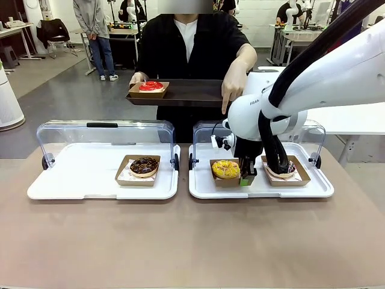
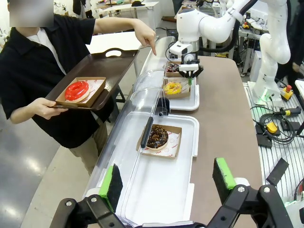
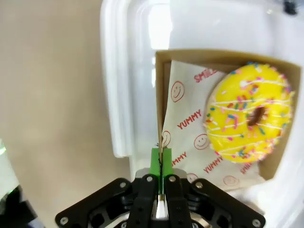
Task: Provide the desired donut to the person.
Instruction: Pick up and lift the Paper togo box containing the Donut pointed at by the person.
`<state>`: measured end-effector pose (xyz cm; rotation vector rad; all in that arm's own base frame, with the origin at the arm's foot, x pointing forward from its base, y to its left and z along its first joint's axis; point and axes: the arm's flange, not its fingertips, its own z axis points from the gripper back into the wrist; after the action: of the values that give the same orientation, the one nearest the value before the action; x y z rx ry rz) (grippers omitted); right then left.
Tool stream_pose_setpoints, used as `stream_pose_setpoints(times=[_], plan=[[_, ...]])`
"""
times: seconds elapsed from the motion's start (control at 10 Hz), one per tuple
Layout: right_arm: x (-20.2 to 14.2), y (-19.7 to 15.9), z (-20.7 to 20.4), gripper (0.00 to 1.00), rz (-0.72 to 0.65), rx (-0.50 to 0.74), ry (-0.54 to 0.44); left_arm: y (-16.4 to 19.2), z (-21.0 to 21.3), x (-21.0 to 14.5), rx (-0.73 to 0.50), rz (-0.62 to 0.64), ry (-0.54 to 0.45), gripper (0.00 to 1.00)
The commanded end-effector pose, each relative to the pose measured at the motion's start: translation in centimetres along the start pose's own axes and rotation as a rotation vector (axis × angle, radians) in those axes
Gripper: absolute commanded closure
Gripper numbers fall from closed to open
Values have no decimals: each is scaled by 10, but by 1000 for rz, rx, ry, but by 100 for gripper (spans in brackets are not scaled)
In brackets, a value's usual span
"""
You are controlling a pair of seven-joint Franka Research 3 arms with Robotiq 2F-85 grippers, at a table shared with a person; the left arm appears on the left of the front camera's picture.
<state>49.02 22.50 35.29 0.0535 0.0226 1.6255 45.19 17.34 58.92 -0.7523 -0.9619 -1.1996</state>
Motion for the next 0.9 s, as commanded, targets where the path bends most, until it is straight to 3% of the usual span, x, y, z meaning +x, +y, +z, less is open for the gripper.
stream_pose_setpoints(times=[0.0, 0.2, 0.5, 0.8], plan=[[5, 39, 49, 100, 33, 8, 96, -1, 1, 2, 2, 4, -6, 0], [12, 82, 100, 100, 25, 39, 122, -1, 1, 2, 2, 4, -6, 0], [17, 132, 163, 100, 41, -77, 130, -1, 1, 2, 2, 4, -6, 0], [27, 146, 229, 100, 17, -113, 126, -1, 1, 2, 2, 4, -6, 0]])
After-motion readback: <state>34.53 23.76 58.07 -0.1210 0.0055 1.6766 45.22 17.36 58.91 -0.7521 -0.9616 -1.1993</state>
